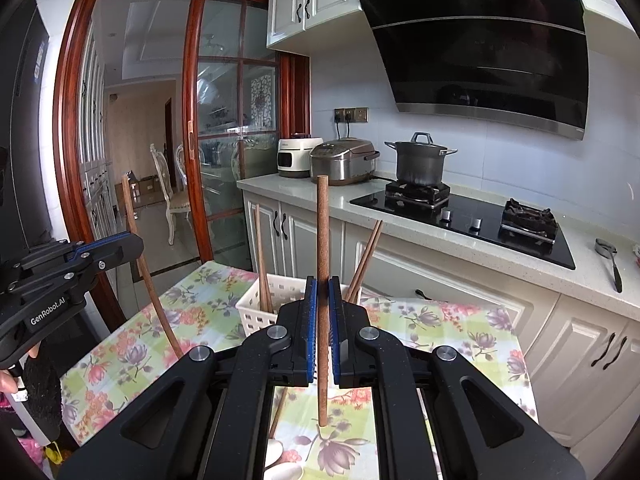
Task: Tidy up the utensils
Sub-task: 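Lower the chopstick into the caddy and open the right tool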
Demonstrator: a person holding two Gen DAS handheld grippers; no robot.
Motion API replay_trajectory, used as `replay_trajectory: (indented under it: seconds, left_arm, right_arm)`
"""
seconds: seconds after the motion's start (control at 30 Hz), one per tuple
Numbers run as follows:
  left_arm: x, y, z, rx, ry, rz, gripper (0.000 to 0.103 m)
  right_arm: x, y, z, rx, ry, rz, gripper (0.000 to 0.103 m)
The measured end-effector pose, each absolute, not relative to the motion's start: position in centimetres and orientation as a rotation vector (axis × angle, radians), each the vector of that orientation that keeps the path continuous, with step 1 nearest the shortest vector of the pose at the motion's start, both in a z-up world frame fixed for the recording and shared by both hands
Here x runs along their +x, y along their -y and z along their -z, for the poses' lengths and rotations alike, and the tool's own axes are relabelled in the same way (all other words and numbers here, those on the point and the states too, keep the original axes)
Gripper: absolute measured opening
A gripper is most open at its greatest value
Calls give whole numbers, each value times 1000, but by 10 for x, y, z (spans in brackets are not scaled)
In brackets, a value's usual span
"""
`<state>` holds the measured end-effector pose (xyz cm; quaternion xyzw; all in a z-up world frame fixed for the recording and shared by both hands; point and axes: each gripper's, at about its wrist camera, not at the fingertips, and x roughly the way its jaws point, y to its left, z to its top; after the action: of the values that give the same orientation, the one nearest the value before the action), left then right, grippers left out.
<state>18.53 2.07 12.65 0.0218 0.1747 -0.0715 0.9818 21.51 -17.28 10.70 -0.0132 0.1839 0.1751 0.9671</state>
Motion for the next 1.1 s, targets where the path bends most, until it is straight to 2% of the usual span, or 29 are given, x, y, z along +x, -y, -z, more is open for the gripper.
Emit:
replay_trajectory:
  seconds: [0.57,0.8,1.1]
  left_arm:
    - [240,-9,-206,50,-287,147,6]
    - [265,-4,-203,45,-275,148,6]
    - [311,-8,-174,-8,-347,161,6]
  right_arm:
    - [272,171,-149,6,-352,-311,6]
    - [291,166,-157,21,-333,-310,6]
    - [328,153,-129,8,-408,-325,6]
